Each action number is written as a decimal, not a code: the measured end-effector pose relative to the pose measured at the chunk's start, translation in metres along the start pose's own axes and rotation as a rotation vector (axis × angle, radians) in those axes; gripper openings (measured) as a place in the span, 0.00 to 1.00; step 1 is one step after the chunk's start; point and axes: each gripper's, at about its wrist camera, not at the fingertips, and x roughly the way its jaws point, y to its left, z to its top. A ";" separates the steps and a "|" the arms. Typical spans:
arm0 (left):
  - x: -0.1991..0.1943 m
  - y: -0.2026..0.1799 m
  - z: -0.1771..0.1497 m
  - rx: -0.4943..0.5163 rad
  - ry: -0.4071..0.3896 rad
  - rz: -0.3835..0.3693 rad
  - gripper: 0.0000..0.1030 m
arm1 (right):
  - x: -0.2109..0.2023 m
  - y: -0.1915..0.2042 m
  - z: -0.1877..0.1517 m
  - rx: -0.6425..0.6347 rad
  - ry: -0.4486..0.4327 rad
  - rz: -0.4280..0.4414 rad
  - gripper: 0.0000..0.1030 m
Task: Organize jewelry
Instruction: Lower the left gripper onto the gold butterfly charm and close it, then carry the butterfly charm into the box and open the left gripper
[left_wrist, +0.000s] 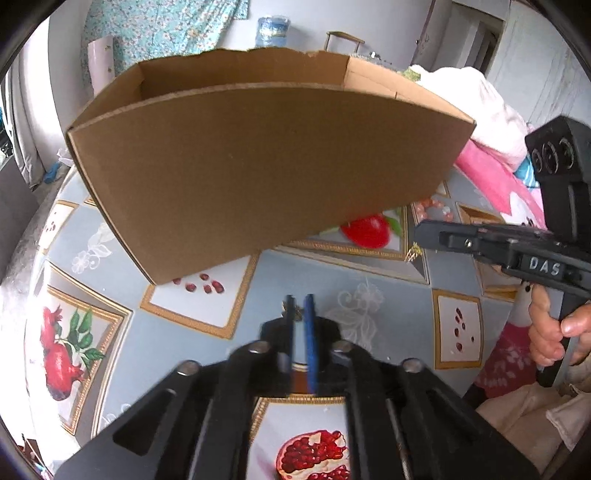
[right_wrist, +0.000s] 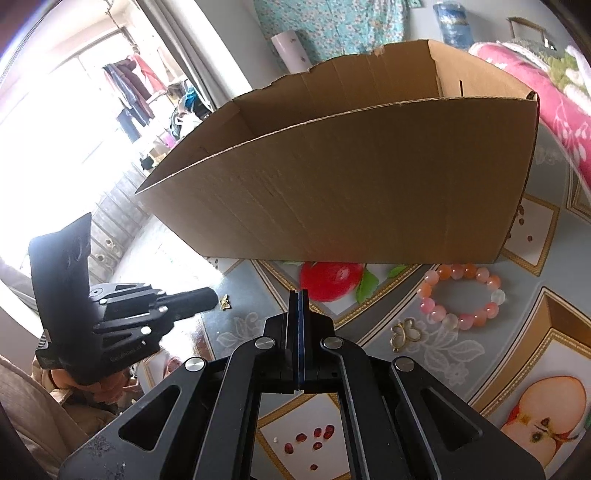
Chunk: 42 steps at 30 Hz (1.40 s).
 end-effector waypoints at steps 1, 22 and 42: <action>0.002 -0.002 0.001 0.002 0.006 0.000 0.18 | 0.000 0.000 0.000 -0.001 -0.001 0.000 0.00; 0.012 -0.019 0.002 0.073 -0.002 0.136 0.14 | -0.002 -0.005 0.000 0.014 -0.006 0.010 0.00; -0.012 -0.020 -0.001 0.105 -0.061 0.100 0.11 | -0.014 -0.001 0.005 0.008 -0.042 0.014 0.00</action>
